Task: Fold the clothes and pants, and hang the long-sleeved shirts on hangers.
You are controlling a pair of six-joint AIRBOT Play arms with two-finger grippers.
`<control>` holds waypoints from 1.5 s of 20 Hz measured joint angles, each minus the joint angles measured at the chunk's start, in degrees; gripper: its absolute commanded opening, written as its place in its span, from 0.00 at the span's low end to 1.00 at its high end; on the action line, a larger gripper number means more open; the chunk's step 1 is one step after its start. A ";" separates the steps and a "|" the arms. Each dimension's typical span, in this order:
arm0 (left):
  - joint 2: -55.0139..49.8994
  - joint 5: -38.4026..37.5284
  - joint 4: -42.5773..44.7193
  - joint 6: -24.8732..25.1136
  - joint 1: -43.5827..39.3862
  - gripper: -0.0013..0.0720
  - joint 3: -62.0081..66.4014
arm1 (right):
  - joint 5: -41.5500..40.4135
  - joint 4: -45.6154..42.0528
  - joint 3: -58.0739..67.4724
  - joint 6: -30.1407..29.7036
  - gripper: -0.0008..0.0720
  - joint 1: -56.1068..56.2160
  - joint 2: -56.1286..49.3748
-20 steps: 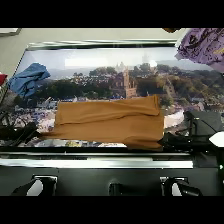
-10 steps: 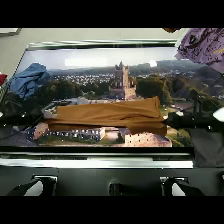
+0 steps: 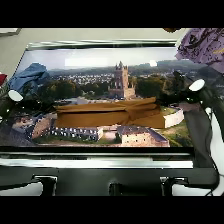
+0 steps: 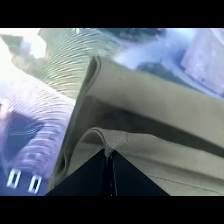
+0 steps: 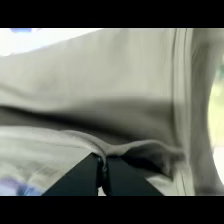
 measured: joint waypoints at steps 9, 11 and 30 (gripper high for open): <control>-6.82 -0.39 -0.63 -0.57 -1.16 0.71 3.32 | 0.17 2.16 5.81 1.99 0.43 0.74 -10.14; -6.95 -0.79 -1.01 -0.59 -1.22 0.84 4.98 | 2.58 2.78 7.37 3.26 0.68 0.57 -10.58; -3.45 -15.30 12.13 -6.97 -0.52 0.85 22.29 | 19.85 17.27 6.84 -7.17 0.91 -20.33 -18.40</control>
